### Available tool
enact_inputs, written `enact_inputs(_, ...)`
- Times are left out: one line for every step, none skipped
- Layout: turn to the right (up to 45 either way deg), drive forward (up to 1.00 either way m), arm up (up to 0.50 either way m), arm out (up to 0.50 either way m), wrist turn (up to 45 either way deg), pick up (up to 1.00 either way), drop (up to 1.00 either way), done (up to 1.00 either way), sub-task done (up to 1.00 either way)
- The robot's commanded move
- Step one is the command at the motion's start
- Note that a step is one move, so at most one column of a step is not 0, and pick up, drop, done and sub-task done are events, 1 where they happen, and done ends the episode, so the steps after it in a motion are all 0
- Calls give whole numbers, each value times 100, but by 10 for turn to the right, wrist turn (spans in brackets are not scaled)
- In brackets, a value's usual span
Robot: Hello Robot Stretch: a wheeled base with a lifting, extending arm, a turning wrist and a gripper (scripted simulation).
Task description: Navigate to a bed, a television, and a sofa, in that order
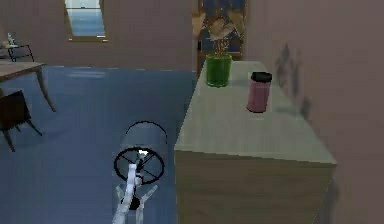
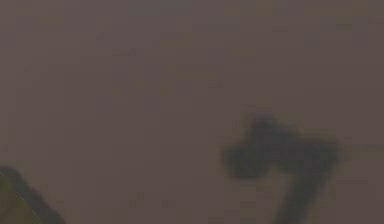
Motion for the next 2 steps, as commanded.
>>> enact_inputs(-450, 0, 0, 0, 0, 0, 0, 0, 0)
enact_inputs(-300, 0, 0, 0, 0, 0, 0, 0, 0)
